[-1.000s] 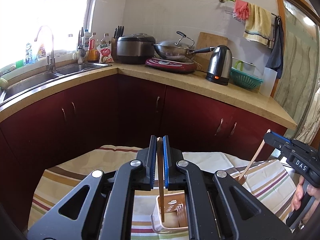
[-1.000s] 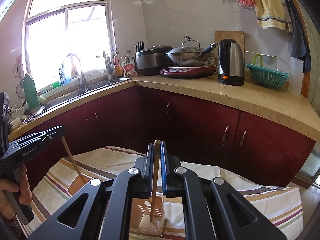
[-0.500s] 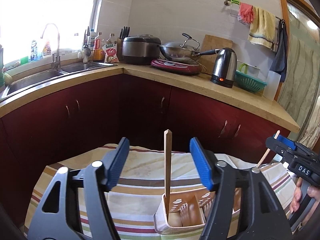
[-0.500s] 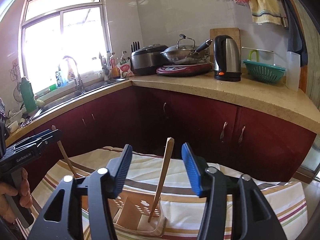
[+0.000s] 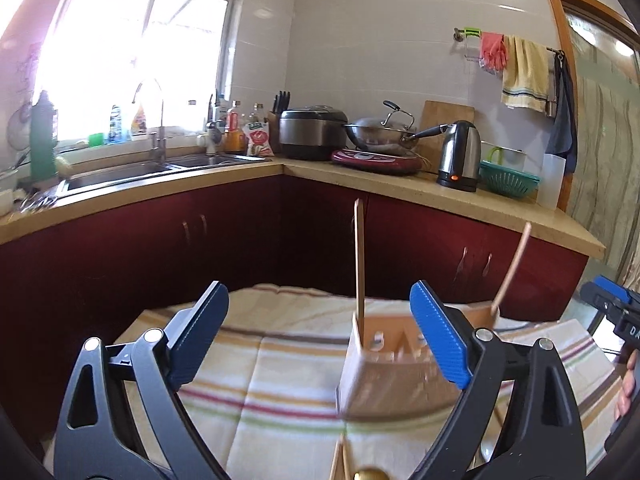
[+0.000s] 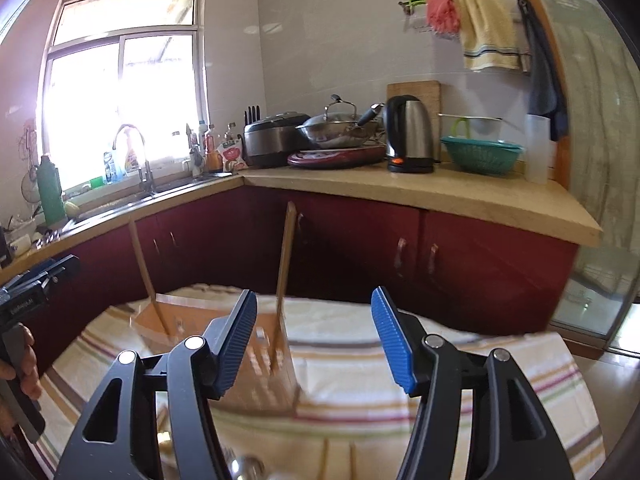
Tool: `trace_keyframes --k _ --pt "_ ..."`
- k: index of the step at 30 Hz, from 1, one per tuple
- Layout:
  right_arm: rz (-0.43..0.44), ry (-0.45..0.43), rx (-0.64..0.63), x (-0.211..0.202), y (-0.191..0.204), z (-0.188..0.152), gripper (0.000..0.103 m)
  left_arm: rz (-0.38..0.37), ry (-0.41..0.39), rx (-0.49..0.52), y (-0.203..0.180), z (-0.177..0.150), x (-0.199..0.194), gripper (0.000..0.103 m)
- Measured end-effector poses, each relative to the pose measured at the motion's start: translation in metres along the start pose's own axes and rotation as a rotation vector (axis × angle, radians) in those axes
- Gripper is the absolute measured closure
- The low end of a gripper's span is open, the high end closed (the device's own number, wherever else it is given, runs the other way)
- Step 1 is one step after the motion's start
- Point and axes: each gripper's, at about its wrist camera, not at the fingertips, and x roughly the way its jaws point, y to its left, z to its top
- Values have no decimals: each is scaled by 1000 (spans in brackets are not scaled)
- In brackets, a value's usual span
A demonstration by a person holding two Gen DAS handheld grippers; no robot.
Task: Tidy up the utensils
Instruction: 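Withdraw both grippers from the caddy back over the remaining utensils, then close the left gripper on a wooden chopstick while the right gripper grasps another chopstick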
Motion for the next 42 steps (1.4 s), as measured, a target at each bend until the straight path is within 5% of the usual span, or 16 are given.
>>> trace_keyframes --k 10,20,29,42 --pt "-86 38 -18 -67 -16 -114 48 45 61 5 13 -94 -70 13" --pt "-70 136 36 -96 -34 -196 61 91 188 52 19 -174 -102 20" --pt "-38 165 54 -101 -35 -224 78 97 265 63 25 -215 -113 33" --pt "-41 175 80 -103 -39 -233 84 48 344 75 19 -229 -108 59"
